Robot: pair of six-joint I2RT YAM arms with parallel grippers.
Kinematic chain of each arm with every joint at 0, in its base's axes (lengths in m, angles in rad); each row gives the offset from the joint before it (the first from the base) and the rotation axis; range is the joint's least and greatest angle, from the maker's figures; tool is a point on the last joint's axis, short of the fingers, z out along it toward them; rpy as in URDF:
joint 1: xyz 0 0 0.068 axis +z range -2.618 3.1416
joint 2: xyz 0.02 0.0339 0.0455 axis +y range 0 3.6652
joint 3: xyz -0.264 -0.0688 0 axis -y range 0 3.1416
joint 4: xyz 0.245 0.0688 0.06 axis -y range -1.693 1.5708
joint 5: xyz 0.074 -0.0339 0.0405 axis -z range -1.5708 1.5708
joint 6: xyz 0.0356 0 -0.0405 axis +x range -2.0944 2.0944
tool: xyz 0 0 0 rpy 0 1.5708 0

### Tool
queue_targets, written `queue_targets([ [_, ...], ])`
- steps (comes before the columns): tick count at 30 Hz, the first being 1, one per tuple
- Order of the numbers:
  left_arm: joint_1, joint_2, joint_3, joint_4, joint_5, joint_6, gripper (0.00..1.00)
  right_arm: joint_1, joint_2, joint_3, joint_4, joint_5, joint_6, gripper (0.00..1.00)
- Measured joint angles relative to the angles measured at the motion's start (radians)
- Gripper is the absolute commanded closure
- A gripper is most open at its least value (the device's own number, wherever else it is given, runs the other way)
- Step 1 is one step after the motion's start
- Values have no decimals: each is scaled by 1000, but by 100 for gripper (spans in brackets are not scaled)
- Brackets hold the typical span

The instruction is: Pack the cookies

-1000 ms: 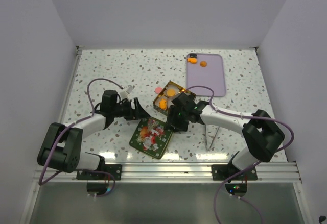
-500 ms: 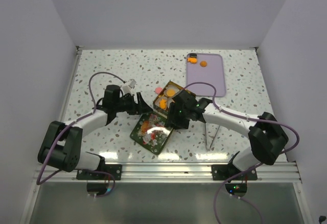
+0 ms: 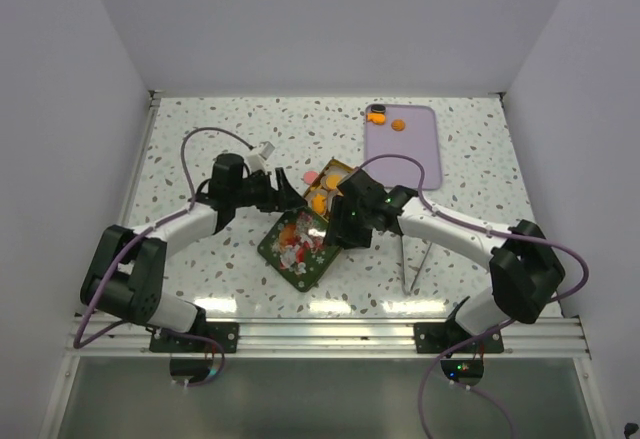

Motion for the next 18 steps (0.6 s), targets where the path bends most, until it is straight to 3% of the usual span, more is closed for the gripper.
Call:
queue_targets([
  [10,-13,87,105,10,-4,-13,25,-81,0,33,-14,0,-30,42],
  [18,-29,232,283,8,-9,-14,25,-172,11,83,-15,-2,-53,42],
])
